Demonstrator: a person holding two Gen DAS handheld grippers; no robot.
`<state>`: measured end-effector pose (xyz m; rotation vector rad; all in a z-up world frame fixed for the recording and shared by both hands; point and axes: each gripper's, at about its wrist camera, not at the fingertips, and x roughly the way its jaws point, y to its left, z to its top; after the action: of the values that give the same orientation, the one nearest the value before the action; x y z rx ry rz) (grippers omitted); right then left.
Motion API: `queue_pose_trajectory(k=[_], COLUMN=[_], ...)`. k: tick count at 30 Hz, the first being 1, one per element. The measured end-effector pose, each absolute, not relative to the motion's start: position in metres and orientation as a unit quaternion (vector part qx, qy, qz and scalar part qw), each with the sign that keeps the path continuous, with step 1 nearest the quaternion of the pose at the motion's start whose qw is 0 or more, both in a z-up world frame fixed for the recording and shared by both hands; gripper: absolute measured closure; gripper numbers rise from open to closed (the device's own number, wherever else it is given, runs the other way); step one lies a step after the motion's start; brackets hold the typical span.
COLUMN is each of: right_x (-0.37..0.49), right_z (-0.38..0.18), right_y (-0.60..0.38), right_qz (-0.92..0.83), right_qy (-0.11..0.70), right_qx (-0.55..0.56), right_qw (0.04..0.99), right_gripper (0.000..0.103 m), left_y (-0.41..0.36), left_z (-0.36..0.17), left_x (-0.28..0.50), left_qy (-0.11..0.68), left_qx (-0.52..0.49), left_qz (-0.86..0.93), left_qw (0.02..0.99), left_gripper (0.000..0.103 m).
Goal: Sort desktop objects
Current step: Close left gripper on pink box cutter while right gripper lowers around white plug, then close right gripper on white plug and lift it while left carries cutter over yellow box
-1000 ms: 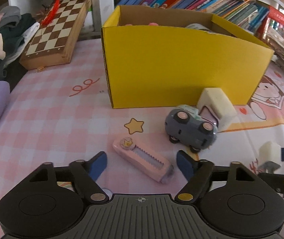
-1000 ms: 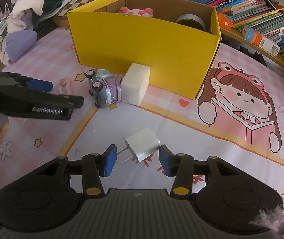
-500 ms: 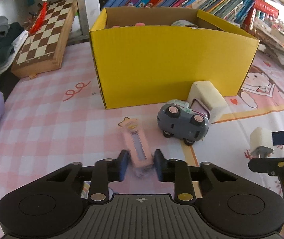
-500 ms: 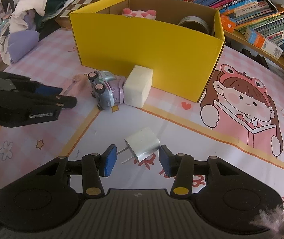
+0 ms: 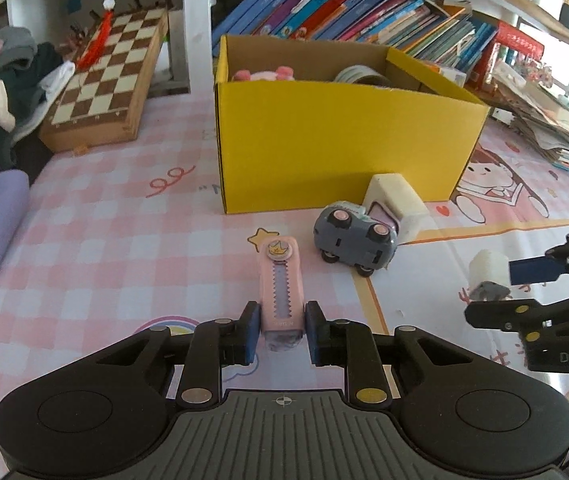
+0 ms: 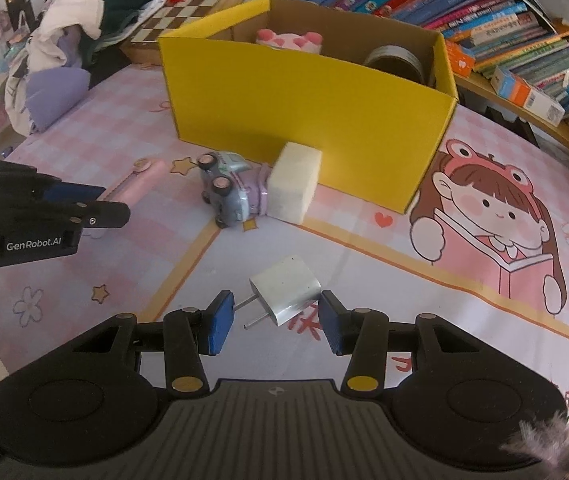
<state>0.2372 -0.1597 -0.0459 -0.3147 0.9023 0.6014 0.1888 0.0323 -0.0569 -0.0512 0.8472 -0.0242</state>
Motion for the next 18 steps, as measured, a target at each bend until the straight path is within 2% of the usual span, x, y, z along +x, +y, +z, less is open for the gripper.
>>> queue_pose_trajectory(k=[18], right_x=[0.217], right_z=[-0.04], right_y=[-0.159], right_qz=[0.277], right_qy=[0.419], right_qx=[-0.145], right_qw=[0.852], right_gripper=[0.059], left_y=[0.029], left_z=[-0.041], left_x=[0.167], left_qy=[0.381], left_qx=[-0.022], left_qz=[-0.03], left_qw=[0.924], left_gripper=[0.081])
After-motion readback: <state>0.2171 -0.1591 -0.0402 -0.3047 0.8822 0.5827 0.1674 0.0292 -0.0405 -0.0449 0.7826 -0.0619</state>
